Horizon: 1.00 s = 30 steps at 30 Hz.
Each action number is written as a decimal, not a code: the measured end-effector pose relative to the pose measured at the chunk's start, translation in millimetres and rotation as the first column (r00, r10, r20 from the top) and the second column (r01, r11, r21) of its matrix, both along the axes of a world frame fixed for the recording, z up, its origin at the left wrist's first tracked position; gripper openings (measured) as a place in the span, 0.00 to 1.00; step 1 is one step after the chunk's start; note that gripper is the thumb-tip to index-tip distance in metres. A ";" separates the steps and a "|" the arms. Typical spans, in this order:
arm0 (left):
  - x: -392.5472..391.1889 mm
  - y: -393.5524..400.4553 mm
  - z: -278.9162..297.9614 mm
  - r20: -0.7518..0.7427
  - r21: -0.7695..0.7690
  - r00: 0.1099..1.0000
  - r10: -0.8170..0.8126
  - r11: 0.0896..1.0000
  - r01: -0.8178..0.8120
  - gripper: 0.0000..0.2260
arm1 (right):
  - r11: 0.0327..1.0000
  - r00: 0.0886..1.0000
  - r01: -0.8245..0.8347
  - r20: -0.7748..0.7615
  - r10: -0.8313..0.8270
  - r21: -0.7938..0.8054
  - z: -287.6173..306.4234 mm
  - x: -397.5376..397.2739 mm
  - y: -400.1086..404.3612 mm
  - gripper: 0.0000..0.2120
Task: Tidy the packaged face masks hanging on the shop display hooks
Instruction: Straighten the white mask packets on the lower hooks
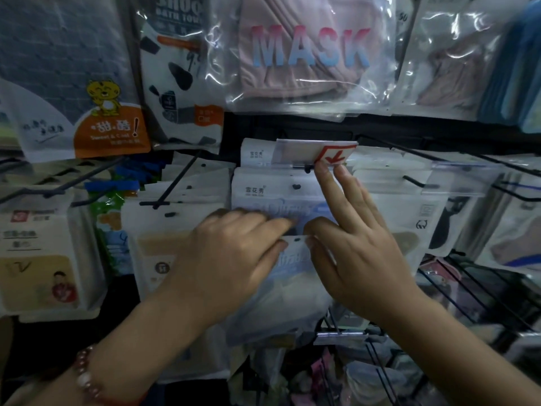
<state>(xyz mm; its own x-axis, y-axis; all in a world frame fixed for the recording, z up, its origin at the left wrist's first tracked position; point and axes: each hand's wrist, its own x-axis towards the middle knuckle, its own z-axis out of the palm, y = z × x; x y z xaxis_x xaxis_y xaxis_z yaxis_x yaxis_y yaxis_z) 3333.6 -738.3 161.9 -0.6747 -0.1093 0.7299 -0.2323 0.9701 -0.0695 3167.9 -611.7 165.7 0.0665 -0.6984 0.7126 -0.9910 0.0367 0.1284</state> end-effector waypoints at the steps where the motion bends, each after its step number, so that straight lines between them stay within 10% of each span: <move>1: -3.0 -0.1 -2.3 -0.013 0.015 1.000 -0.013 1.000 0.013 0.14 | 1.000 1.000 0.003 0.000 -0.003 0.000 0.2 -0.1 0.8 0.04; 12: -15.3 -5.3 1.6 -0.200 0.058 0.978 -0.058 0.996 0.070 0.06 | 0.999 1.000 0.024 0.020 -0.023 -0.033 5.9 1.8 5.3 0.19; 30: -46.0 -30.3 13.2 -0.149 0.182 0.989 0.024 0.983 0.003 0.15 | 1.000 1.000 0.007 0.022 -0.006 -0.013 0.9 -1.3 3.6 0.15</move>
<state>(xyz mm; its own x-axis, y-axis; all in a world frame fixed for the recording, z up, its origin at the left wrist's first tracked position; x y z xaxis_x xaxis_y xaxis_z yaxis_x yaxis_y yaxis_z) 3287.6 -768.7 175.1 -0.5575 -0.2556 0.7898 -0.2370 0.9608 0.1437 3166.6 -608.1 166.6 0.0466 -0.6893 0.7230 -0.9933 0.0446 0.1065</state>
